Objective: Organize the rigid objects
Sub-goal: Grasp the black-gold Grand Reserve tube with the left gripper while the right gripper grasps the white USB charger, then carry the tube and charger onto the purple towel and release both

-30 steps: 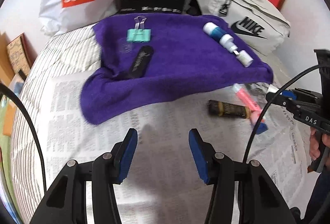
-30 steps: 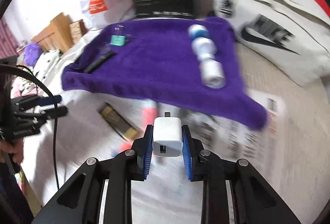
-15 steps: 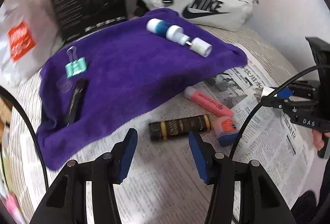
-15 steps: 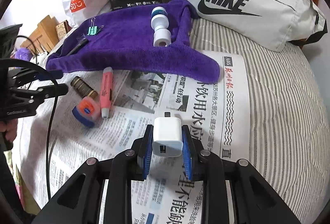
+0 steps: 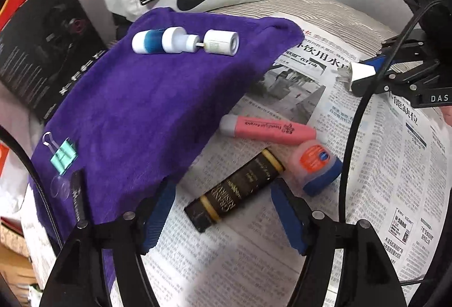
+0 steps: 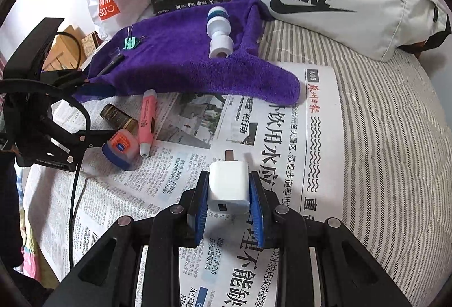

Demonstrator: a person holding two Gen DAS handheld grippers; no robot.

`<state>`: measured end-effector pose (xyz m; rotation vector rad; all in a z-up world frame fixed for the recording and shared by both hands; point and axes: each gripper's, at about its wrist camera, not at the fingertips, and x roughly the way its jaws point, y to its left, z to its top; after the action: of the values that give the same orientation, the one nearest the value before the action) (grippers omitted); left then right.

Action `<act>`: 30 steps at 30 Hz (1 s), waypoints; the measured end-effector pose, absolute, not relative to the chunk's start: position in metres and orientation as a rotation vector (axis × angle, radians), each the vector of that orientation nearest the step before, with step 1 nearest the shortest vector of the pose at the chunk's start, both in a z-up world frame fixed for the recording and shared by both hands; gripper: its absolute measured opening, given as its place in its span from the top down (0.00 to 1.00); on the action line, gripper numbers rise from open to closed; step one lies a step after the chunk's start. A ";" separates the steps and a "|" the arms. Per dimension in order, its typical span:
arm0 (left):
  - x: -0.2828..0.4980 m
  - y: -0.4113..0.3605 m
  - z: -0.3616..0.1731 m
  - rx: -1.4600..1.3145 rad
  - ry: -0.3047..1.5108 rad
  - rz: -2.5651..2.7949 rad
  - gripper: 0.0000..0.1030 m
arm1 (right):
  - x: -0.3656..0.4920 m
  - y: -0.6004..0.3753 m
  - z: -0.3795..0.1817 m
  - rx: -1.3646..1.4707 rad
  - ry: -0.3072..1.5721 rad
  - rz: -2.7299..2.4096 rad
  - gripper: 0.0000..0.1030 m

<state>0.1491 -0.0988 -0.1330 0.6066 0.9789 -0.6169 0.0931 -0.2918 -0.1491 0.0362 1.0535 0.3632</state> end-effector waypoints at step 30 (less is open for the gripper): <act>0.112 -0.020 -0.144 0.259 0.944 -0.333 0.73 | 0.095 -0.286 -0.151 0.008 1.054 0.357 0.71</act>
<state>0.1121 -0.0198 -0.1439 0.2586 0.9435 -0.3332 0.0953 -0.2864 -0.1511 0.0085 1.0541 0.3573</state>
